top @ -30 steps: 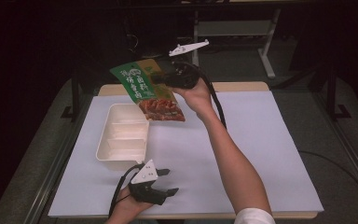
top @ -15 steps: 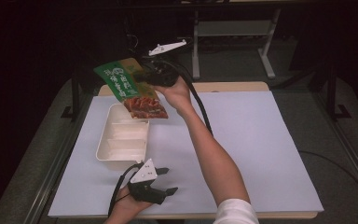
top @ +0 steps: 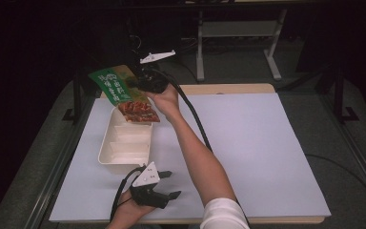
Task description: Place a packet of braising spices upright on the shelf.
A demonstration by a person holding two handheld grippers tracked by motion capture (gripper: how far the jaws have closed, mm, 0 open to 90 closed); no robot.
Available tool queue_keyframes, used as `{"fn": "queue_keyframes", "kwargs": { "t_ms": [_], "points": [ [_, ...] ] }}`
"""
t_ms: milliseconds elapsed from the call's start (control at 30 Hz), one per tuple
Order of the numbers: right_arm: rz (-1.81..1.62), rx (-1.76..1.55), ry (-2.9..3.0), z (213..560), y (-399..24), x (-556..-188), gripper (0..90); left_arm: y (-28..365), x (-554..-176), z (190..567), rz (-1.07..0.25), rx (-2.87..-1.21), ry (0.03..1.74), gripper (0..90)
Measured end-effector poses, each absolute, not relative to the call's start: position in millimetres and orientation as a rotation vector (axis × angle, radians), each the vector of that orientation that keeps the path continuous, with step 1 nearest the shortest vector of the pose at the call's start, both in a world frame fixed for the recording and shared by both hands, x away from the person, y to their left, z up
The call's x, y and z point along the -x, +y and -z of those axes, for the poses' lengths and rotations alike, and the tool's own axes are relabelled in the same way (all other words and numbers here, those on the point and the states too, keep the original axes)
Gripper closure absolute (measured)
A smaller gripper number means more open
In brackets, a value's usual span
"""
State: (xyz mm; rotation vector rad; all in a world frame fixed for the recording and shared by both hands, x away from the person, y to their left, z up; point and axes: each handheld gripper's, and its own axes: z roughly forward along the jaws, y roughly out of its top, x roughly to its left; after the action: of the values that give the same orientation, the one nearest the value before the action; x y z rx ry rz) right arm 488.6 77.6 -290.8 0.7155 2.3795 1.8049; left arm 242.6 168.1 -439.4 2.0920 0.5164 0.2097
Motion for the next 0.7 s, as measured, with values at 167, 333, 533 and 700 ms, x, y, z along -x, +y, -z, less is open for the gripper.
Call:
{"fn": "queue_keyframes", "kwargs": {
  "t_ms": [167,333,533,700],
  "points": [
    [-1.841,-0.777,2.344,307.4,83.8,-495.0,89.3,168.9,-242.9,439.7,-0.214,-2.089,0.518,26.8],
    [-1.891,-0.87,2.286,323.0,80.7,-499.0,89.3,167.4,-242.6,440.4,-0.216,-2.097,0.51,26.8],
    [-1.913,-0.919,2.203,331.6,77.1,-495.5,89.3,165.9,-242.1,440.9,-0.216,-2.098,0.507,26.7],
    [-1.865,-0.889,2.226,333.9,77.0,-493.3,88.8,166.0,-241.2,440.3,-0.219,-2.101,0.499,26.6]
  ]
}}
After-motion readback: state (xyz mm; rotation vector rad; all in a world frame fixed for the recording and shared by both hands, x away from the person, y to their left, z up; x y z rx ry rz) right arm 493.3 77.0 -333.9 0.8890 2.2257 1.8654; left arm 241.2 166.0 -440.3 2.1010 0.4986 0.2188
